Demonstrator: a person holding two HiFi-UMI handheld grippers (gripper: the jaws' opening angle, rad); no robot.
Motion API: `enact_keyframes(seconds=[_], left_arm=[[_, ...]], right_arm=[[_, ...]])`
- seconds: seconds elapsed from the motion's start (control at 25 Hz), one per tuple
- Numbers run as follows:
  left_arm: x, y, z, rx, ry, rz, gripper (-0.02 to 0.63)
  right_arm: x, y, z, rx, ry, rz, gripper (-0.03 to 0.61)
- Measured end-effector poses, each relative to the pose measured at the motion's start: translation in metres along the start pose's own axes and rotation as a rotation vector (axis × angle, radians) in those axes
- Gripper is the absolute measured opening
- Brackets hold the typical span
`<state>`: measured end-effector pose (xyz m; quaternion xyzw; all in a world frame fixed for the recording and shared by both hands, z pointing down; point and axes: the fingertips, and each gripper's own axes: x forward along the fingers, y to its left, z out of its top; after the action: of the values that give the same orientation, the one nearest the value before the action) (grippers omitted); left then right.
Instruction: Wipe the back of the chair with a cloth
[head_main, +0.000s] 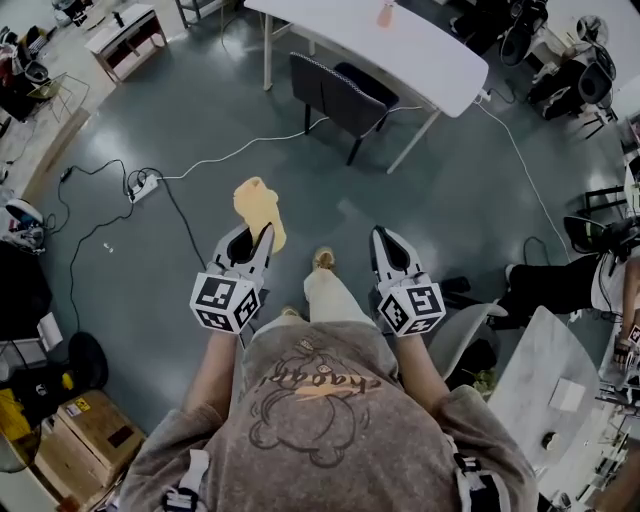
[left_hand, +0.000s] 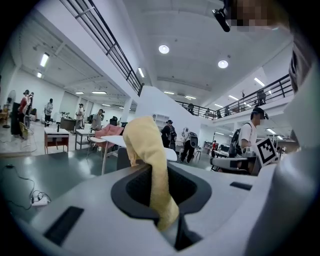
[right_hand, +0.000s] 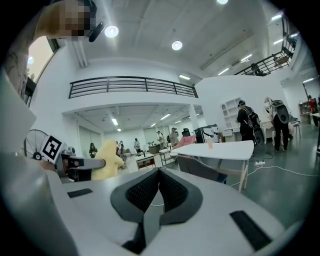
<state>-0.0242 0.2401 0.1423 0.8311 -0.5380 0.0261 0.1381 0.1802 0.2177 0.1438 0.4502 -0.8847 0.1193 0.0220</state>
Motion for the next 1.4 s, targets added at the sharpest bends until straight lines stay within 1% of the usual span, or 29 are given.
enact_keyframes(seconds=[0.2,0.48,0.6,0.72,0.92,1.08,1.28,1.4], left_arm=[[0.022,0.017,0.006,0.015,-0.003,-0.015,0.064],[0.068,0.053,0.016,0.009,0.005,-0.008,0.063],[0.092,0.066,0.025,0.01,0.015,-0.018,0.063],[0.122,0.079,0.04,0.013,0.02,-0.03,0.063],[0.179,0.096,0.067,0.021,0.017,-0.033,0.064],[0.219,0.105,0.085,0.023,0.007,-0.025,0.063],[0.252,0.117,0.1,0.029,-0.01,-0.012,0.063],[0.266,0.126,0.105,0.034,-0.01,-0.008,0.064]], right_arm=[[0.026,-0.01,0.002,-0.007,-0.002,-0.029,0.025],[0.073,-0.046,0.021,0.015,-0.038,-0.057,0.026],[0.098,-0.064,0.024,0.039,-0.031,-0.072,0.025],[0.127,-0.08,0.036,0.048,-0.034,-0.078,0.026],[0.175,-0.108,0.059,0.03,-0.031,-0.051,0.026],[0.206,-0.136,0.072,0.023,-0.037,-0.048,0.026],[0.239,-0.157,0.087,-0.021,-0.061,-0.042,0.026],[0.255,-0.164,0.099,-0.048,-0.102,-0.067,0.025]])
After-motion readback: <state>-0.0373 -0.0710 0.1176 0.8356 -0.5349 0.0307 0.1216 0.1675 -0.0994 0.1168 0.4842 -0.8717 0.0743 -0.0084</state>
